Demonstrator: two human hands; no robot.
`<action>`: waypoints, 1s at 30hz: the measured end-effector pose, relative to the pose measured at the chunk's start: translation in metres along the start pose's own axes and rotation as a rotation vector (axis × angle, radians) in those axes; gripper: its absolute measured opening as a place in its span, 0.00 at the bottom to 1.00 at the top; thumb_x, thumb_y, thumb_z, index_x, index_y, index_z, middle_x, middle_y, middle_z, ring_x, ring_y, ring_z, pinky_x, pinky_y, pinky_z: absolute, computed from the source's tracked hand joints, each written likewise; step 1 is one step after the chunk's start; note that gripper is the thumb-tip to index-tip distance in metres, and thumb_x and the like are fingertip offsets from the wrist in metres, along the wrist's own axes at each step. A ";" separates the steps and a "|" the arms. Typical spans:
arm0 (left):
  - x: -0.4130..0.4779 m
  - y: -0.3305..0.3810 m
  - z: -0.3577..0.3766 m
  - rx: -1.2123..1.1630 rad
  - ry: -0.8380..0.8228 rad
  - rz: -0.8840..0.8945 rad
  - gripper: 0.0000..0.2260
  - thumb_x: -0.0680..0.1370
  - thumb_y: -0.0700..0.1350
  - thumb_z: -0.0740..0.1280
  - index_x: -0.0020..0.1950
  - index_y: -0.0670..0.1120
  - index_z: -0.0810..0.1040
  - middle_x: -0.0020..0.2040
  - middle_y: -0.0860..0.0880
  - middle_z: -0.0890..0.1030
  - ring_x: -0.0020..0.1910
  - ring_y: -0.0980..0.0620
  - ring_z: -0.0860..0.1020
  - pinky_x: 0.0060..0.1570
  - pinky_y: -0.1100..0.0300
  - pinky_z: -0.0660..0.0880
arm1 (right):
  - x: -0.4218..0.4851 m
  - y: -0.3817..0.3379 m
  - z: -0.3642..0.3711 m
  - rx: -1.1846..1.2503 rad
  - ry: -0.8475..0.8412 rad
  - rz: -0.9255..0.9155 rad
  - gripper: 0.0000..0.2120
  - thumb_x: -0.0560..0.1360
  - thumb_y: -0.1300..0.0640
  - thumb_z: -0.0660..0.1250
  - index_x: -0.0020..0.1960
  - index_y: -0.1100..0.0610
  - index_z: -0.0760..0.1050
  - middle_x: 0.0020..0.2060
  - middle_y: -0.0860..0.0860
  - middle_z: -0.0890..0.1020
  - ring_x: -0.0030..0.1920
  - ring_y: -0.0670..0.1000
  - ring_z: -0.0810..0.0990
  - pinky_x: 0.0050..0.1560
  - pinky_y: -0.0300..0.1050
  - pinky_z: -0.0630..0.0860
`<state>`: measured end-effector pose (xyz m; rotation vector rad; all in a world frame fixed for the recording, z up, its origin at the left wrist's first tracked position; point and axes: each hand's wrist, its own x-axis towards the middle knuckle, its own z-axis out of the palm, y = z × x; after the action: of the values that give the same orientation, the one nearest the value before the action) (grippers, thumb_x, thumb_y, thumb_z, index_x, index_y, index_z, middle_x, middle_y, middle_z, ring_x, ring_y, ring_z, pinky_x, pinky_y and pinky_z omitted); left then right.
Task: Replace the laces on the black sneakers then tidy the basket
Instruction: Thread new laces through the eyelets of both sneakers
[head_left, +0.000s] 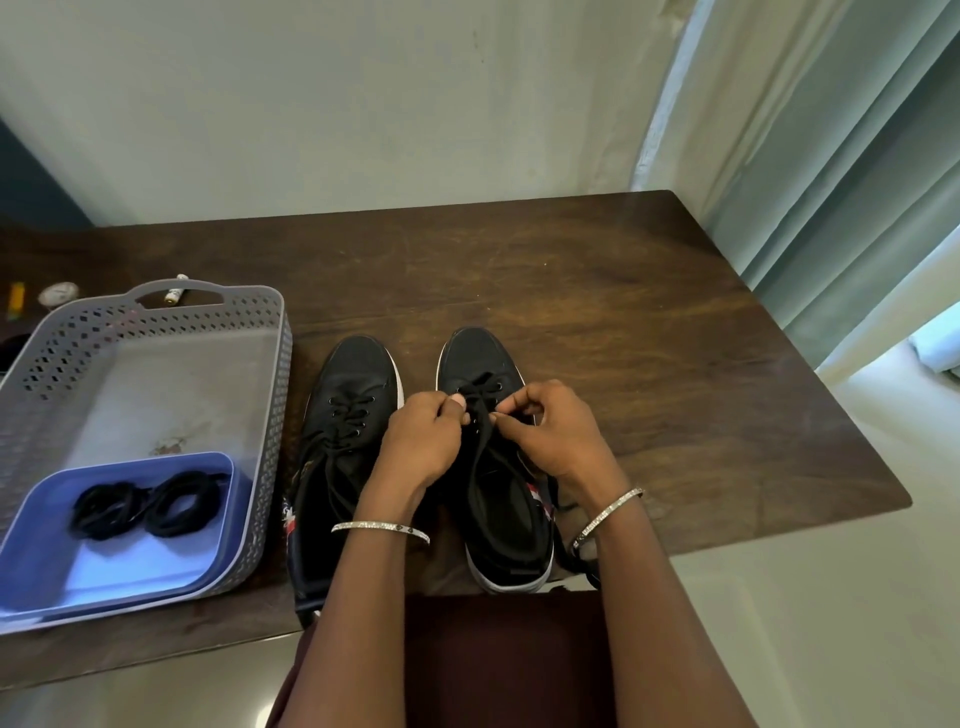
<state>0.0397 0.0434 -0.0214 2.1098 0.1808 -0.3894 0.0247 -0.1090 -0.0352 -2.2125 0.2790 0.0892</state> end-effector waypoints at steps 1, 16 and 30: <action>-0.001 0.000 0.001 -0.086 -0.018 -0.046 0.17 0.83 0.50 0.60 0.36 0.48 0.77 0.33 0.52 0.74 0.33 0.52 0.72 0.35 0.58 0.68 | -0.001 -0.002 -0.001 -0.057 0.010 -0.039 0.04 0.73 0.52 0.75 0.43 0.51 0.82 0.46 0.47 0.80 0.45 0.43 0.77 0.41 0.27 0.68; -0.008 0.005 -0.003 -0.386 -0.066 -0.270 0.17 0.83 0.45 0.61 0.36 0.42 0.75 0.30 0.47 0.75 0.27 0.52 0.71 0.29 0.62 0.69 | -0.003 0.003 -0.001 0.280 0.051 0.171 0.06 0.75 0.63 0.71 0.39 0.62 0.81 0.43 0.47 0.83 0.47 0.48 0.83 0.50 0.46 0.80; -0.009 0.004 -0.006 -0.518 -0.130 -0.258 0.16 0.84 0.42 0.59 0.37 0.41 0.73 0.33 0.45 0.78 0.24 0.57 0.75 0.34 0.61 0.70 | -0.010 -0.005 0.000 0.208 0.095 0.168 0.11 0.77 0.62 0.68 0.37 0.53 0.78 0.41 0.47 0.82 0.50 0.51 0.82 0.57 0.53 0.79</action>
<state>0.0341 0.0466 -0.0116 1.5498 0.4315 -0.5634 0.0162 -0.1045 -0.0301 -1.9870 0.5046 0.0444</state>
